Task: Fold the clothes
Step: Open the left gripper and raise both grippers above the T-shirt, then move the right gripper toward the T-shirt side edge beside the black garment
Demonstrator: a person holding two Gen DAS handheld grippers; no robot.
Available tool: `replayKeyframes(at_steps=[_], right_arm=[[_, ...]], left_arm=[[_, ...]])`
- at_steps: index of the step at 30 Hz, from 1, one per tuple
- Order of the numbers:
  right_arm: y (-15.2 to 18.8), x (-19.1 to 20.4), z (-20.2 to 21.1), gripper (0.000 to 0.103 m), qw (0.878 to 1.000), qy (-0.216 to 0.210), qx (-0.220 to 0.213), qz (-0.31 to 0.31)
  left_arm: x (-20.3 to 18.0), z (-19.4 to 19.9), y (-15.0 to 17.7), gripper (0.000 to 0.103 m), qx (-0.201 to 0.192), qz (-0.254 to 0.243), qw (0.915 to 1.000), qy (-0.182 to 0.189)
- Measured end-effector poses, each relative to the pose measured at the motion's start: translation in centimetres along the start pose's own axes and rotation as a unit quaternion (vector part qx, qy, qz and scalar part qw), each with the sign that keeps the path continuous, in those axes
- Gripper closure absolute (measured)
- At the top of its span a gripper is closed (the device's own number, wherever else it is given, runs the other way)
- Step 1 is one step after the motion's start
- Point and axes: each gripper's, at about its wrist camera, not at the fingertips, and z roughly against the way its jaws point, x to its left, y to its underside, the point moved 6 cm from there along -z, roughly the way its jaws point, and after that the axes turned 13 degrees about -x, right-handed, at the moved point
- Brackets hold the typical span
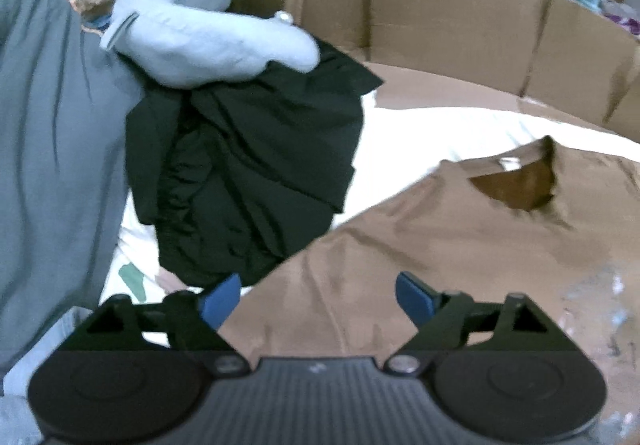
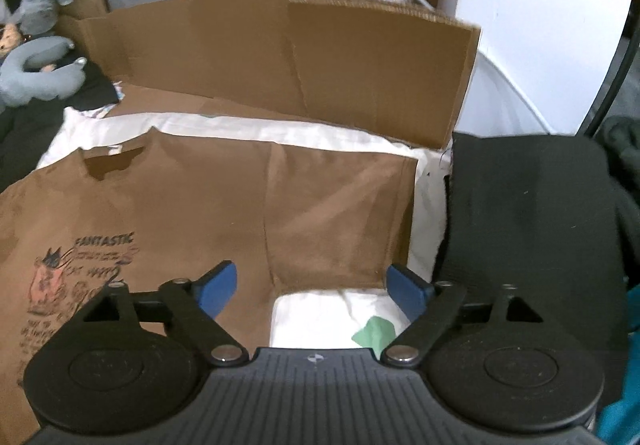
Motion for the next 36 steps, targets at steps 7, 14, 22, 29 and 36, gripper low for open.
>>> replayKeyframes(at_steps=[7, 14, 22, 29, 36], right_arm=[[-1.0, -0.1, 4.5, 0.007, 1.0, -0.009, -0.013, 0.006], [-1.6, -0.7, 7.2, 0.007, 0.999, -0.008, -0.035, -0.003], [-2.6, -1.0, 9.4, 0.007, 0.999, -0.027, -0.037, -0.019], [-3.2, -1.3, 10.8, 0.007, 0.998, -0.038, -0.038, -0.03], [-4.0, -1.9, 13.0, 0.007, 0.997, -0.046, -0.032, -0.046]], left_arm=[[-1.9, 4.7, -1.0, 0.009, -0.011, -0.001, 0.9998, 0.017], [-4.5, 7.8, -3.8, 0.009, -0.012, -0.002, 0.9998, 0.018], [-8.8, 11.6, -8.9, 0.009, -0.029, -0.014, 0.9988, 0.036], [-13.7, 14.3, -14.4, 0.009, -0.041, -0.024, 0.9972, 0.057], [-16.7, 17.1, -20.4, 0.009, -0.058, 0.014, 0.9976, 0.034]])
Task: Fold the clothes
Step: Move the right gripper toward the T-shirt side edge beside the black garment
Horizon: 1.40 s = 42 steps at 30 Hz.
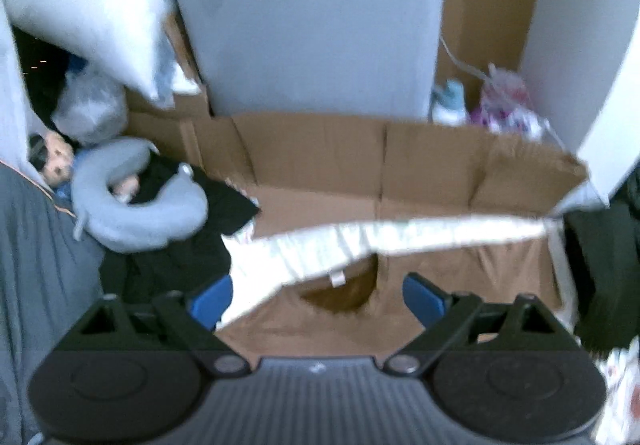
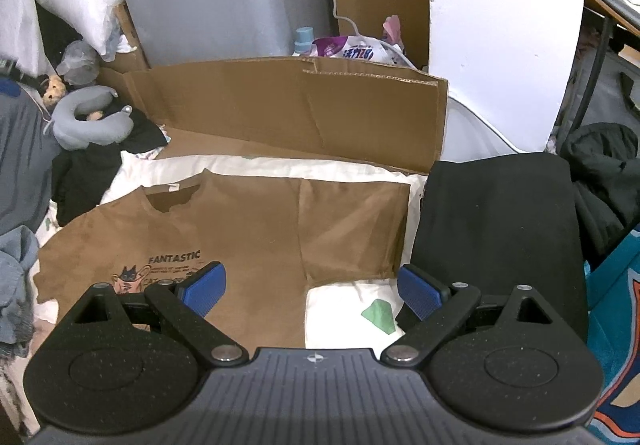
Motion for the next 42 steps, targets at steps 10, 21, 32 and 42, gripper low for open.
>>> replayKeyframes(at_steps=[10, 21, 32, 42], right_arm=[[-2.1, 0.2, 4.0, 0.007, 1.0, -0.016, -0.009, -0.002], [-0.9, -0.9, 4.4, 0.007, 1.0, -0.01, 0.008, -0.024], [3.4, -0.6, 1.6, 0.007, 0.998, -0.022, -0.019, -0.051], [7.5, -2.5, -2.4, 0.007, 0.997, 0.009, -0.027, -0.073]], left_arm=[[-4.5, 3.4, -4.4, 0.008, -0.001, 0.047, 0.9989, 0.003], [-10.8, 2.2, 0.6, 0.008, 0.034, 0.041, 0.9984, 0.018], [-15.2, -3.4, 6.5, 0.008, 0.057, 0.032, 0.996, 0.061], [-19.3, -8.8, 11.4, 0.008, 0.078, 0.007, 0.9909, 0.109]])
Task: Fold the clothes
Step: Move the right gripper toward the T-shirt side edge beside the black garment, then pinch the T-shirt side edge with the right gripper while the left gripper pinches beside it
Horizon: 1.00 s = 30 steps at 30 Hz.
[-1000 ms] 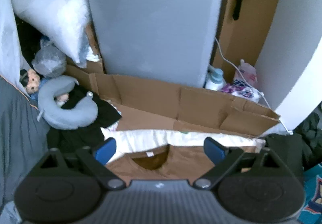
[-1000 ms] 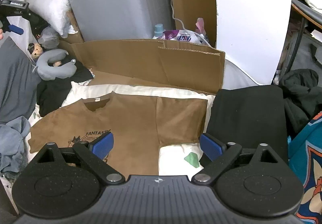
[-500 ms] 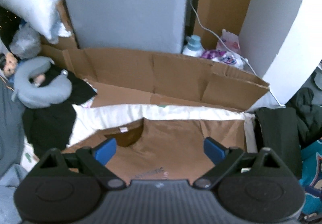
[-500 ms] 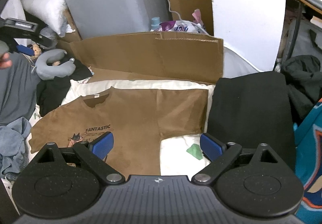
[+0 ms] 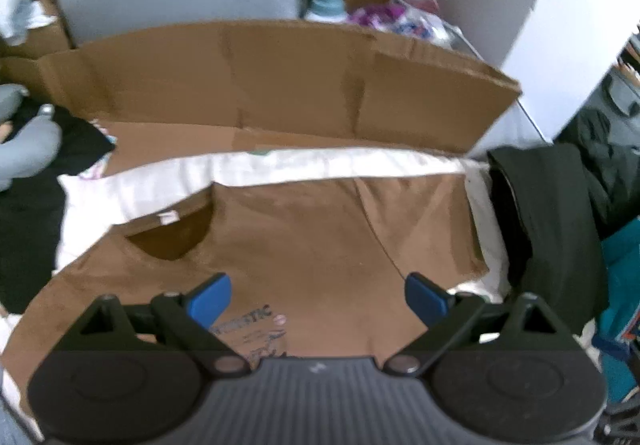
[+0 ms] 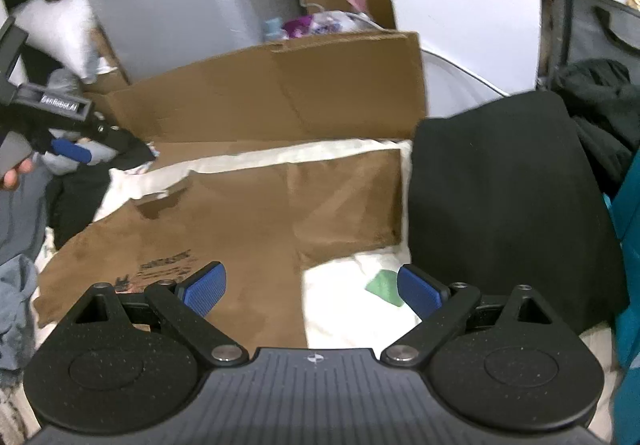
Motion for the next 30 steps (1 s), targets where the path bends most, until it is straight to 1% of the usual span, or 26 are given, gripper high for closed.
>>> replayKeyframes(at_steps=[5, 10, 11, 14, 16, 18, 19, 21, 23, 24, 25, 26, 27, 29, 30], right_arm=[[1.3, -1.4, -1.8, 0.007, 1.0, 0.005, 0.004, -0.007], [2.3, -3.0, -4.0, 0.007, 1.0, 0.009, -0.003, -0.022], [2.5, -3.4, -4.5, 0.007, 1.0, 0.013, -0.005, -0.027], [3.3, -4.6, -6.3, 0.008, 0.998, 0.022, -0.014, -0.048], [3.9, -5.0, -7.6, 0.011, 0.998, 0.033, -0.015, -0.054], [4.3, -5.1, -8.9, 0.019, 0.997, 0.03, -0.021, -0.063], [4.5, -5.1, -9.5, 0.02, 0.997, 0.028, -0.023, -0.07], [4.9, -5.2, -10.8, 0.027, 0.996, 0.027, -0.026, -0.08], [5.1, -5.2, -12.1, 0.032, 0.996, 0.027, -0.028, -0.083], [5.1, -5.3, -12.7, 0.035, 0.995, 0.03, -0.03, -0.085], [5.2, -5.4, -13.3, 0.037, 0.995, 0.033, -0.032, -0.088], [5.2, -5.6, -13.9, 0.041, 0.995, 0.036, -0.034, -0.091], [5.4, -5.8, -14.6, 0.046, 0.994, 0.042, -0.031, -0.094], [5.7, -6.1, -16.0, 0.052, 0.993, 0.054, -0.024, -0.101], [5.9, -6.3, -16.7, 0.056, 0.992, 0.06, -0.02, -0.105]], left_arm=[[-0.7, -2.6, 0.9, 0.009, 0.009, -0.018, 0.9998, 0.001], [-1.4, -4.5, 1.4, 0.009, 0.015, -0.031, 0.9992, 0.021], [-1.6, -4.9, 1.4, 0.011, 0.013, -0.035, 0.9991, 0.022], [-2.2, -6.1, 1.6, 0.016, 0.007, -0.047, 0.998, 0.042], [-2.6, -6.8, 1.9, 0.016, 0.003, -0.053, 0.9971, 0.054], [-2.9, -7.6, 2.5, 0.016, 0.001, -0.061, 0.9963, 0.06], [-2.9, -7.9, 2.8, 0.016, 0.003, -0.063, 0.9961, 0.061], [-3.1, -8.8, 3.3, 0.019, 0.013, -0.07, 0.9949, 0.072], [-2.8, -9.6, 3.8, 0.021, 0.025, -0.059, 0.9951, 0.075], [-2.6, -9.8, 4.1, 0.021, 0.028, -0.047, 0.9957, 0.075], [-2.5, -10.1, 4.3, 0.021, 0.029, -0.043, 0.9957, 0.077], [-2.5, -10.4, 4.4, 0.022, 0.031, -0.042, 0.9955, 0.079], [-2.6, -10.6, 4.5, 0.022, 0.03, -0.047, 0.9954, 0.078], [-2.9, -11.1, 4.7, 0.022, 0.026, -0.059, 0.9952, 0.073], [-2.9, -11.3, 4.8, 0.022, 0.028, -0.058, 0.9953, 0.072]])
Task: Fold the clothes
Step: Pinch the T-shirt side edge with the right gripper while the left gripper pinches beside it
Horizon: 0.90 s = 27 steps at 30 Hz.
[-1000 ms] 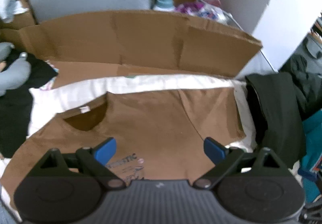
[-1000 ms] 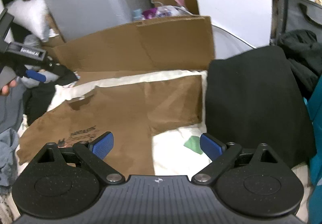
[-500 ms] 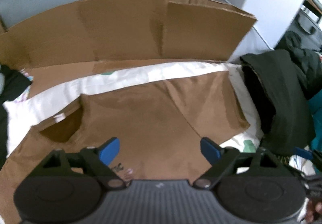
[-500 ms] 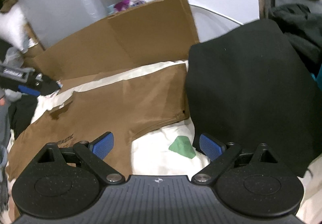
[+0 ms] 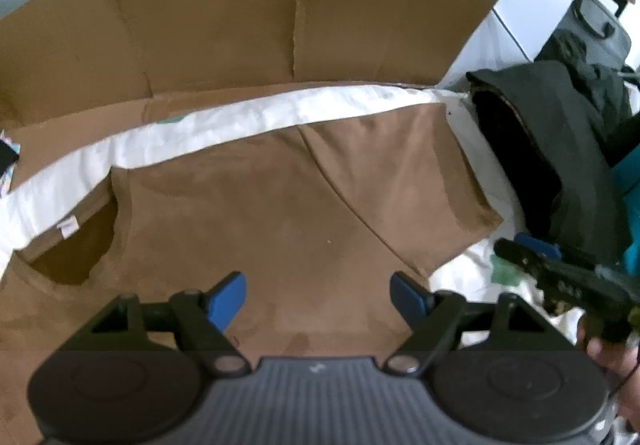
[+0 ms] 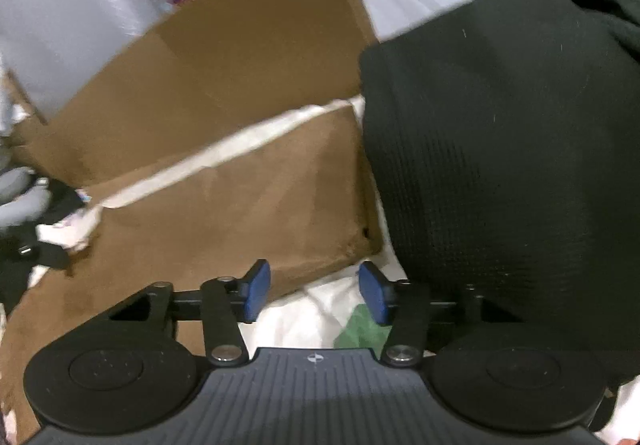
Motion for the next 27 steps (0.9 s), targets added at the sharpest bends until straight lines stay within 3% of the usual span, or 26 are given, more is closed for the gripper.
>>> replayKeyframes(at_steps=[5, 8, 13, 20, 22, 25, 27], right_arm=[[0.6, -0.7, -1.7, 0.06, 0.998, 0.028, 0.003, -0.047], [0.7, -0.6, -2.1, 0.067, 0.997, 0.031, -0.001, -0.066], [0.5, -0.5, -2.7, 0.068, 0.994, 0.046, -0.003, -0.1], [0.5, 0.1, -4.1, 0.069, 0.991, 0.101, 0.005, -0.087], [0.6, 0.3, -4.6, 0.074, 0.991, 0.108, 0.01, -0.081], [0.8, -0.2, -5.0, 0.094, 0.99, 0.116, 0.014, -0.083], [0.8, -0.5, -5.0, 0.099, 0.99, 0.11, 0.009, -0.092]], left_arm=[[-0.6, -1.5, 0.4, 0.029, 0.014, 0.013, 0.9998, 0.007], [-1.2, -1.8, 0.2, 0.03, 0.012, 0.01, 0.9998, 0.013], [-1.9, -2.3, -0.1, 0.031, 0.009, 0.003, 0.9999, 0.01], [-2.8, -2.4, 0.0, 0.032, 0.011, -0.001, 0.9998, 0.017], [-3.0, -2.5, 0.1, 0.032, 0.01, -0.004, 0.9998, 0.017], [-3.2, -2.8, 0.2, 0.032, 0.007, -0.003, 0.9998, 0.016], [-3.7, -3.4, 0.6, 0.039, 0.005, -0.013, 0.9996, 0.024]])
